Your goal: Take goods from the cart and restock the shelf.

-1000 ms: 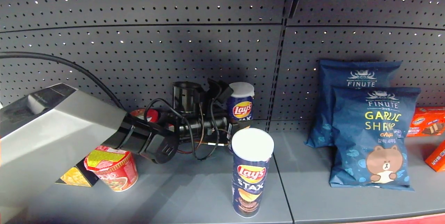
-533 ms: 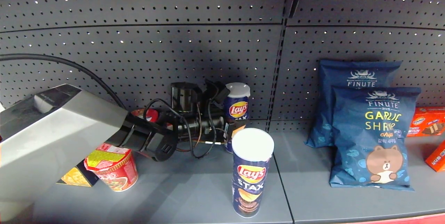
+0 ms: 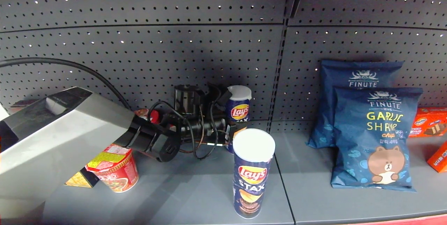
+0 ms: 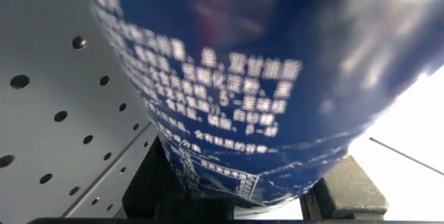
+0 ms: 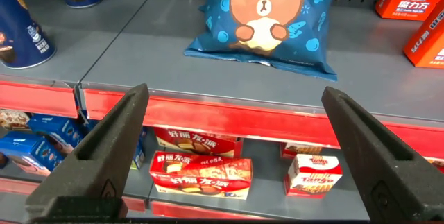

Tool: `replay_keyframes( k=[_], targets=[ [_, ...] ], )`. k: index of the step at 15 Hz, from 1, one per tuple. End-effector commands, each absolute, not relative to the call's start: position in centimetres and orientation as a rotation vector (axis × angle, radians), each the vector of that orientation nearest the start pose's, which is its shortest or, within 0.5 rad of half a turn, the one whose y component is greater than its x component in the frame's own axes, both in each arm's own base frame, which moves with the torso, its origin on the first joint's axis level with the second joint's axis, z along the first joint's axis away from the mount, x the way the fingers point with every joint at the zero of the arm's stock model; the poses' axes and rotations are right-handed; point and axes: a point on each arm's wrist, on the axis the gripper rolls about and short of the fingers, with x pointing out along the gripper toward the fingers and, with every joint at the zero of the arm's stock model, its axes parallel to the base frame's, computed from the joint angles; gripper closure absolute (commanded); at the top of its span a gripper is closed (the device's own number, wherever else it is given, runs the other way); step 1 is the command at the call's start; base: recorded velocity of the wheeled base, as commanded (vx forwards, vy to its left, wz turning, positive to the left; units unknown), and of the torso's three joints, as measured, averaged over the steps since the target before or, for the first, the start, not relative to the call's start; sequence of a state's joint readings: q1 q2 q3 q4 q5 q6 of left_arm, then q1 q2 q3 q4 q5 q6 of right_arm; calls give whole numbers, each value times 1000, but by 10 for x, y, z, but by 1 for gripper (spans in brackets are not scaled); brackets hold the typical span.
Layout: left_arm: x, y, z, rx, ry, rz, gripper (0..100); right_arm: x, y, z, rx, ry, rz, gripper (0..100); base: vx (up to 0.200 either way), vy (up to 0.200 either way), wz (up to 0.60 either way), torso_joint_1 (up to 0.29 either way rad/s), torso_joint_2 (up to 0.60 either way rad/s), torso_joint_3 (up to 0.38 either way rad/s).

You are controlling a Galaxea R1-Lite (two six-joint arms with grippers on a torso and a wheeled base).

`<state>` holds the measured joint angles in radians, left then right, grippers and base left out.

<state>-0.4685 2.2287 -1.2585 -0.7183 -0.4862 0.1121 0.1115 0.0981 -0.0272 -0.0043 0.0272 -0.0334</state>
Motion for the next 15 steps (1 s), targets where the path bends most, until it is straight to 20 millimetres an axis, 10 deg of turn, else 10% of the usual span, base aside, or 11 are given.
replay_keyframes(
  k=[1,2,10,15],
  targets=[
    [390,-206,109,112,208,-958,100,-17,-1,86,-37,65,141,0,0,0,0,0,0,0],
    [390,-205,109,116,206,-957,0,-17,-1,86,-37,65,141,0,0,0,0,0,0,0],
    [371,-192,125,136,180,-942,0,-17,-1,86,-21,66,140,0,0,0,0,0,0,0],
    [323,-143,141,132,162,-874,0,-16,-1,85,-21,68,142,0,0,0,0,0,0,0]
  ],
)
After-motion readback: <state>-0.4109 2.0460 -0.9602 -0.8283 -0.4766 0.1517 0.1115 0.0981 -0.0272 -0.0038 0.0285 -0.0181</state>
